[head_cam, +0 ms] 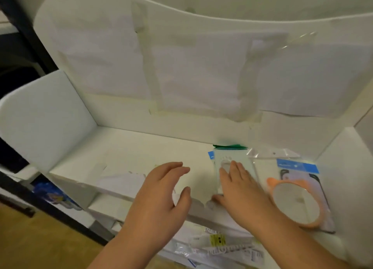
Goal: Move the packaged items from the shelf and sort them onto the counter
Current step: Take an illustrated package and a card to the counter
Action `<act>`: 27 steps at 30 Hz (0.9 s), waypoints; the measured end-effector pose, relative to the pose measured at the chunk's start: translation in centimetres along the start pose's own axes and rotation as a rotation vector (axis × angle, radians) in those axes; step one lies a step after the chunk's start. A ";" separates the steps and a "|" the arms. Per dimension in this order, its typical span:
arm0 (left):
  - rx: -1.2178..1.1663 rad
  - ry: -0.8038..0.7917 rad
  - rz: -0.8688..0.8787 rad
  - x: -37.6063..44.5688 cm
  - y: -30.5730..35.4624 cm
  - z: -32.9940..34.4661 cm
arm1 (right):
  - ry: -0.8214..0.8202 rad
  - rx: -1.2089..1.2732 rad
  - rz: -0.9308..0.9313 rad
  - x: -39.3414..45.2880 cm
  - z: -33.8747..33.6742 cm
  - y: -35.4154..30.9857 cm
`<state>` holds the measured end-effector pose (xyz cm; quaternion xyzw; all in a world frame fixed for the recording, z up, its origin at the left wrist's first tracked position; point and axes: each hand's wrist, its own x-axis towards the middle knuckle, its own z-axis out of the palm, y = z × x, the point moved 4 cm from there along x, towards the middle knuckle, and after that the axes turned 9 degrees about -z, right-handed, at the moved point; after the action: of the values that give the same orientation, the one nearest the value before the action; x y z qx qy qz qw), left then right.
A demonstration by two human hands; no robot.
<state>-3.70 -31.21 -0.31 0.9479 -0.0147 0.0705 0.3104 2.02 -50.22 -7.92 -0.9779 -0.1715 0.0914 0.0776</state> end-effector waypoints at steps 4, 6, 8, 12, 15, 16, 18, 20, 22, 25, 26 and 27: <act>-0.107 -0.057 0.026 2.3 -1.8 -0.5 | -0.021 -0.104 0.072 0.9 0.8 -1.3; -0.142 -0.090 0.040 3.5 -2.7 -0.9 | -0.038 -0.130 0.116 1.3 1.1 -1.3; -0.167 -0.125 0.055 4.4 -3.4 -1.2 | 0.002 -0.162 0.141 1.0 0.5 -1.5; -0.216 -0.161 0.098 6.1 -4.3 -1.3 | 0.221 -0.104 0.147 -0.1 -1.0 -1.4; -0.201 -0.194 0.133 7.2 -4.5 -0.3 | 0.354 0.019 0.178 -1.0 -1.7 -1.0; -0.192 -0.203 0.145 7.5 -4.5 0.1 | 0.379 0.141 0.218 -1.3 -1.7 -0.8; -0.182 -0.228 0.161 8.0 -4.6 1.0 | 0.526 0.358 0.316 -2.2 -2.0 -0.4; -0.164 -0.288 0.156 8.4 -4.6 2.5 | 0.728 0.602 0.421 -3.5 -2.5 -0.5; -0.126 -0.345 0.162 8.7 -4.4 4.3 | 0.857 0.793 0.514 -4.5 -2.5 -0.4; -0.057 -0.352 0.185 9.3 -3.0 6.7 | 1.014 1.081 0.604 -6.1 -2.1 -0.2; -0.031 -0.346 0.189 9.6 -2.4 7.5 | 1.063 1.178 0.614 -6.5 -2.0 0.0; 0.003 -0.344 0.192 9.9 -1.6 8.3 | 1.095 1.242 0.616 -6.8 -1.8 0.2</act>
<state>7.25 -34.63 -6.49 0.9406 -0.1576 -0.0632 0.2939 -3.84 -52.99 -5.22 -0.6684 0.2415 -0.2965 0.6379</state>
